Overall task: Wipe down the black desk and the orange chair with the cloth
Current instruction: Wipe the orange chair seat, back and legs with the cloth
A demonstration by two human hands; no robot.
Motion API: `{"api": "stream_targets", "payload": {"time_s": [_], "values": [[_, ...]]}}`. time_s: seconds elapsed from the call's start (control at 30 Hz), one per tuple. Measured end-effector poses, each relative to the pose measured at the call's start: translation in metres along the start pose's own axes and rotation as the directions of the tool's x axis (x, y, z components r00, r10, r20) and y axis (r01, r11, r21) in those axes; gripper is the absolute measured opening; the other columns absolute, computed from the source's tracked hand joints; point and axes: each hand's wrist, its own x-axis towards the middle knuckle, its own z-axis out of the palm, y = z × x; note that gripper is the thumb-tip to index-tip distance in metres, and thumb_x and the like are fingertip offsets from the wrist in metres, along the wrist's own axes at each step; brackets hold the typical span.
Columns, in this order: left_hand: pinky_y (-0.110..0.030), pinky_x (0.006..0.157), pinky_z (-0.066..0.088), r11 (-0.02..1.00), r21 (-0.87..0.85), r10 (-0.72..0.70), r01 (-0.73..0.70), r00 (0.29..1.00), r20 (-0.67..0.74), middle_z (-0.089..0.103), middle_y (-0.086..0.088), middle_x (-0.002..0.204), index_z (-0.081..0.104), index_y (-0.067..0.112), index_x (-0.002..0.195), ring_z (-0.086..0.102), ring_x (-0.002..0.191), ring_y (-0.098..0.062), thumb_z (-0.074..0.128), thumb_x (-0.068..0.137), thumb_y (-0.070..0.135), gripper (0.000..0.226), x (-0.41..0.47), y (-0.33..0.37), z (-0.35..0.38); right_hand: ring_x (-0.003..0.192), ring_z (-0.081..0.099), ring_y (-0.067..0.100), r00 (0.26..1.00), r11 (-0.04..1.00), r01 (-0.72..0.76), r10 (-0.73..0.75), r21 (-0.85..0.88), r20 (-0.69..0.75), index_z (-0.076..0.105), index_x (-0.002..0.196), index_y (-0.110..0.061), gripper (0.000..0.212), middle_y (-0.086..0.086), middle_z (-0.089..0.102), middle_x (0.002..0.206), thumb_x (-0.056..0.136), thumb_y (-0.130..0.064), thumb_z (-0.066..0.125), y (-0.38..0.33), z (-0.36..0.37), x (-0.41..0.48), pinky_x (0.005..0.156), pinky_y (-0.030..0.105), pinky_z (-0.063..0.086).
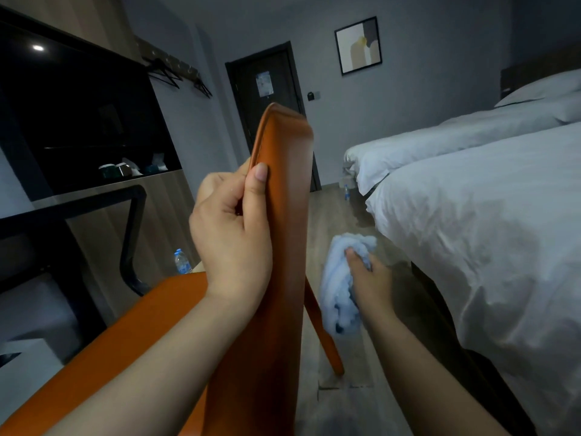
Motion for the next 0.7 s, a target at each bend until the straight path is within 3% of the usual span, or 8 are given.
{"api": "stream_targets", "payload": {"time_s": [0.03, 0.13, 0.17, 0.23, 0.3, 0.43, 0.6, 0.7], "values": [[-0.006, 0.069, 0.036, 1.0, -0.004, 0.0, 0.0, 1.0, -0.002, 0.059, -0.004, 0.072, 0.071, 0.02, 0.087, 0.052, 0.075, -0.007, 0.049, 0.099, 0.03, 0.027, 0.0, 0.001, 0.0, 0.091, 0.063, 0.024, 0.999, 1.0, 0.018, -0.018, 0.009, -0.034, 0.056, 0.083, -0.016, 0.022, 0.012, 0.065, 0.093, 0.1, -0.028, 0.049, -0.018, -0.002, 0.006, 0.088, 0.036, 0.051], [-0.006, 0.07, 0.038, 1.0, -0.01, -0.005, 0.005, 1.0, 0.0, 0.061, -0.006, 0.074, 0.067, 0.028, 0.083, 0.053, 0.077, -0.007, 0.05, 0.098, 0.029, 0.023, 0.001, 0.003, 0.0, 0.084, 0.065, 0.014, 0.98, 0.977, 0.142, -0.117, 0.156, -0.16, 0.065, 0.099, -0.011, 0.029, 0.009, 0.069, 0.1, 0.097, -0.037, 0.053, -0.068, -0.007, 0.021, 0.071, 0.023, 0.052], [-0.005, 0.069, 0.037, 1.0, -0.01, -0.007, 0.007, 1.0, 0.003, 0.06, -0.005, 0.074, 0.066, 0.029, 0.083, 0.053, 0.077, -0.007, 0.05, 0.098, 0.028, 0.022, 0.001, 0.003, 0.0, 0.089, 0.065, 0.013, 0.974, 0.965, 0.178, -0.145, 0.194, -0.175, 0.065, 0.108, -0.01, 0.033, 0.007, 0.069, 0.105, 0.097, -0.039, 0.054, -0.084, -0.008, 0.025, 0.074, 0.023, 0.053], [-0.005, 0.068, 0.037, 1.0, -0.011, -0.007, 0.007, 1.0, 0.007, 0.058, -0.003, 0.071, 0.066, 0.028, 0.083, 0.052, 0.076, -0.006, 0.05, 0.098, 0.028, 0.022, 0.001, 0.003, -0.001, 0.105, 0.063, 0.019, 0.962, 0.948, 0.234, -0.194, 0.215, -0.194, 0.063, 0.119, -0.01, 0.039, 0.007, 0.068, 0.116, 0.096, -0.04, 0.054, -0.113, -0.005, 0.034, 0.094, 0.034, 0.051], [-0.006, 0.067, 0.036, 1.0, -0.009, 0.006, -0.006, 1.0, 0.007, 0.056, -0.003, 0.069, 0.064, 0.028, 0.08, 0.051, 0.074, -0.006, 0.051, 0.098, 0.027, 0.023, 0.002, 0.002, -0.001, 0.106, 0.063, 0.022, 0.947, 0.93, 0.288, -0.242, 0.227, -0.211, 0.065, 0.114, -0.011, 0.037, 0.006, 0.068, 0.11, 0.096, -0.042, 0.053, -0.138, -0.001, 0.042, 0.097, 0.041, 0.05], [-0.008, 0.066, 0.037, 1.0, -0.001, 0.028, -0.028, 1.0, -0.002, 0.054, -0.003, 0.067, 0.061, 0.032, 0.077, 0.05, 0.072, -0.006, 0.05, 0.098, 0.029, 0.024, 0.003, 0.001, -0.001, 0.095, 0.065, 0.015, 0.934, 0.884, 0.345, -0.29, 0.316, -0.209, 0.064, 0.096, -0.017, 0.024, -0.004, 0.066, 0.088, 0.097, -0.039, 0.054, -0.158, 0.011, 0.056, 0.083, 0.028, 0.051], [-0.008, 0.064, 0.036, 0.999, 0.005, 0.047, -0.047, 0.999, -0.011, 0.051, -0.003, 0.064, 0.053, 0.04, 0.07, 0.049, 0.07, -0.009, 0.05, 0.098, 0.028, 0.031, 0.004, 0.002, 0.0, 0.092, 0.067, 0.016, 0.954, 0.895, 0.3, -0.29, 0.331, -0.081, 0.061, 0.081, -0.024, 0.022, -0.003, 0.067, 0.085, 0.093, -0.042, 0.058, -0.163, 0.017, 0.068, 0.083, 0.028, 0.052], [-0.007, 0.064, 0.035, 0.998, 0.015, 0.056, -0.056, 0.998, -0.017, 0.051, -0.003, 0.064, 0.055, 0.034, 0.067, 0.049, 0.069, -0.008, 0.05, 0.098, 0.029, 0.031, 0.003, 0.0, 0.0, 0.089, 0.067, 0.015, 0.953, 0.901, 0.299, -0.296, 0.313, -0.059, 0.061, 0.082, -0.024, 0.02, -0.004, 0.066, 0.082, 0.091, -0.041, 0.062, -0.162, 0.019, 0.075, 0.076, 0.024, 0.05]]}}
